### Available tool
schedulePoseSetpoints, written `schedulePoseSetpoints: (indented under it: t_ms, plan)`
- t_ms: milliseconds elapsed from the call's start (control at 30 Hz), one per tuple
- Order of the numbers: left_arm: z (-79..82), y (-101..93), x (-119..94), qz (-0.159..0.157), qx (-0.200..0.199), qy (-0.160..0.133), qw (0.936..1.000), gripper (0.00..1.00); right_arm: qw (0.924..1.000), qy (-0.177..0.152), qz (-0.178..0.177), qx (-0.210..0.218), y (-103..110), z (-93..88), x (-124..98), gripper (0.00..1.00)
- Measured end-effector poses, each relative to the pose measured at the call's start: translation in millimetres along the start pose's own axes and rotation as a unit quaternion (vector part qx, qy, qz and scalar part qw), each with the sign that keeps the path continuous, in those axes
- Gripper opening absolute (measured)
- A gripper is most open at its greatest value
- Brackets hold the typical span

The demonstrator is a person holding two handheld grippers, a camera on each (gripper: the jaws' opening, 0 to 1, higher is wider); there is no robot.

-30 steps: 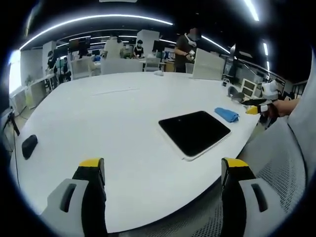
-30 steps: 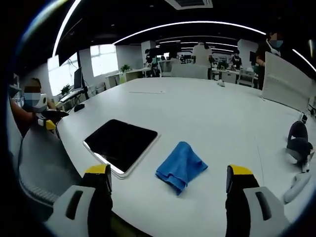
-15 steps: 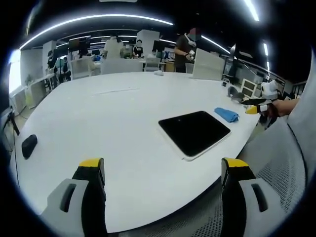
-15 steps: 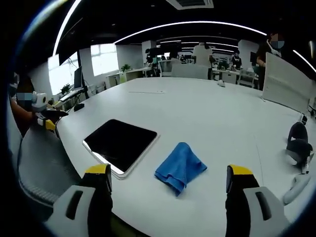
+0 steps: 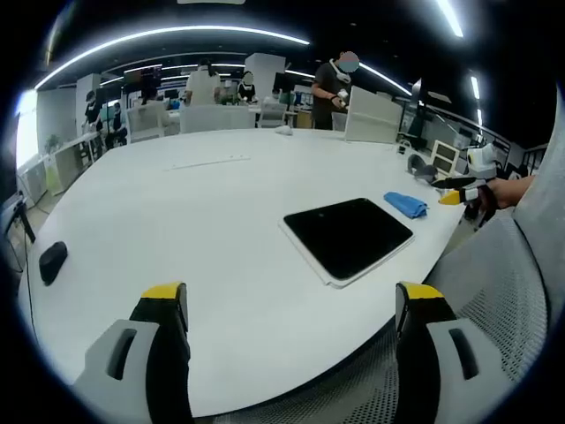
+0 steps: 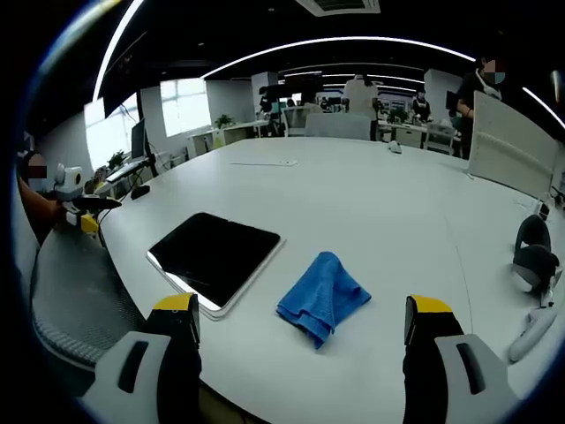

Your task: Wipe the mirror surface with the cleaning cloth until all visible marks leave the cleaned area.

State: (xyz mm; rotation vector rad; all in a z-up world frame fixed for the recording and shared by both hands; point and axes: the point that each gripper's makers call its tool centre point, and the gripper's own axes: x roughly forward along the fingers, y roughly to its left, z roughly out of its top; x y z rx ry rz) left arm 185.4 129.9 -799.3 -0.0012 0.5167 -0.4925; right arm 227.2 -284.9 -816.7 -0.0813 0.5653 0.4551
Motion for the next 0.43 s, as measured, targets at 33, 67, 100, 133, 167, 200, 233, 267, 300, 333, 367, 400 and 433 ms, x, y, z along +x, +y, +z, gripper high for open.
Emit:
schedulePoseSetpoints:
  t_ms: [33,67,100,133,167,200,233,267,300,333,367,400,433]
  plan:
    - [0.9,-1.6,-0.3,0.000,0.000,0.000,1.0000,0.98,1.0000,0.000,0.000,0.000,-0.2,-0.3,0.1,0.96]
    - [1.4,-2.4,-0.5,0.001,0.001,0.000,1.0000,0.98,1.0000,0.000,0.000,0.001,-0.3,-0.5,0.3,0.96]
    - [1.1,-1.9,-0.4,0.001,0.000,0.000,1.0000,0.98,1.0000,0.001,0.000,0.001,-0.4,-0.6,0.5,0.96]
    - [0.8,-1.4,-0.4,0.002,0.001,0.000,1.0000,0.98,1.0000,0.001,0.000,0.001,-0.4,-0.5,0.5,0.96]
    - [0.3,-0.5,-0.2,0.002,0.001,0.000,1.0000,0.98,1.0000,0.001,0.000,0.000,-0.5,-0.5,0.5,0.96]
    - [-0.1,0.0,-0.1,0.002,0.001,0.000,1.0000,0.98,1.0000,0.001,0.000,0.000,-0.5,-0.4,0.6,0.96]
    - [-0.1,0.1,-0.1,0.002,0.001,0.000,1.0000,0.98,1.0000,0.001,0.000,0.001,-0.6,-0.5,0.9,0.96]
    - [0.0,0.2,-0.2,0.002,0.001,0.000,1.0000,0.98,1.0000,0.001,0.000,0.000,-0.7,-0.8,1.1,0.96]
    - [0.2,-0.1,-0.2,0.003,0.001,0.000,1.0000,0.98,1.0000,0.003,-0.001,-0.001,-1.1,-1.3,1.3,0.96]
    - [-0.1,-0.3,-0.2,0.002,0.000,0.001,1.0000,0.98,1.0000,0.002,-0.001,-0.001,-1.4,-1.5,1.4,0.96]
    - [0.1,-0.7,-0.2,0.002,0.001,0.001,1.0000,0.98,1.0000,0.001,-0.001,0.000,-1.5,-1.2,1.5,0.96]
    - [0.4,-1.1,-0.3,0.002,0.000,0.001,1.0000,0.98,1.0000,0.001,-0.001,0.000,-1.5,-1.3,1.6,0.96]
    - [0.4,-1.2,-0.3,0.002,0.000,0.001,1.0000,0.98,1.0000,0.003,0.000,-0.002,-1.5,-1.8,1.7,0.95]
